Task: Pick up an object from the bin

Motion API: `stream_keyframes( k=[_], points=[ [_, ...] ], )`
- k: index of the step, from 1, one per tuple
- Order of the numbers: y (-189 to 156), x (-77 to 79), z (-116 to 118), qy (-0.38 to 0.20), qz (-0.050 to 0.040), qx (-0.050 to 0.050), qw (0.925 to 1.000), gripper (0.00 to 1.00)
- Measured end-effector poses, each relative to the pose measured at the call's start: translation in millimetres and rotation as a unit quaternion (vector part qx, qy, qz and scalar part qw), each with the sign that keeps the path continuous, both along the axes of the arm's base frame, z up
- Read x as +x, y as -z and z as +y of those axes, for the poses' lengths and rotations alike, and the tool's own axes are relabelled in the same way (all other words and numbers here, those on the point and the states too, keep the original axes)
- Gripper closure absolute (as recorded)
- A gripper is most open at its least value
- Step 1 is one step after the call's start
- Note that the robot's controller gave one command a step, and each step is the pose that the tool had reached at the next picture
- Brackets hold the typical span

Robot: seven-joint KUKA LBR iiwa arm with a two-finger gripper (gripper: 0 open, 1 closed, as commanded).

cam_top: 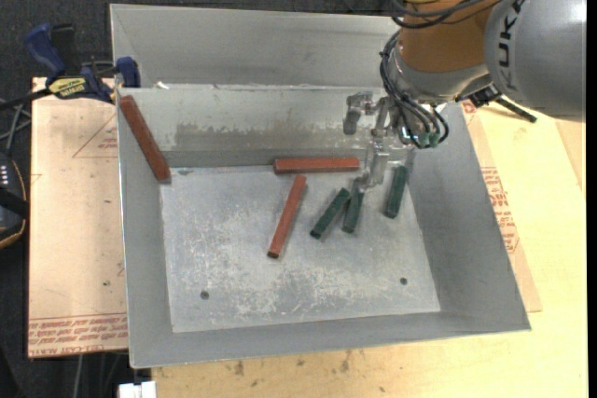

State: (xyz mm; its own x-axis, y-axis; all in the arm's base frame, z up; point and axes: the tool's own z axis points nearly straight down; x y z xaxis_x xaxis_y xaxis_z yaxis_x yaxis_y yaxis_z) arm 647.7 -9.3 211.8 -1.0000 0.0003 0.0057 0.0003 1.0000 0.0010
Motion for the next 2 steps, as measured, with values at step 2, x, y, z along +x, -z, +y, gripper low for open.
stream_keyframes(
  k=[2],
  points=[
    [30.9,3.1,-6.5,-0.046,-0.0066,0.0,0.9989,0.0]
  ],
)
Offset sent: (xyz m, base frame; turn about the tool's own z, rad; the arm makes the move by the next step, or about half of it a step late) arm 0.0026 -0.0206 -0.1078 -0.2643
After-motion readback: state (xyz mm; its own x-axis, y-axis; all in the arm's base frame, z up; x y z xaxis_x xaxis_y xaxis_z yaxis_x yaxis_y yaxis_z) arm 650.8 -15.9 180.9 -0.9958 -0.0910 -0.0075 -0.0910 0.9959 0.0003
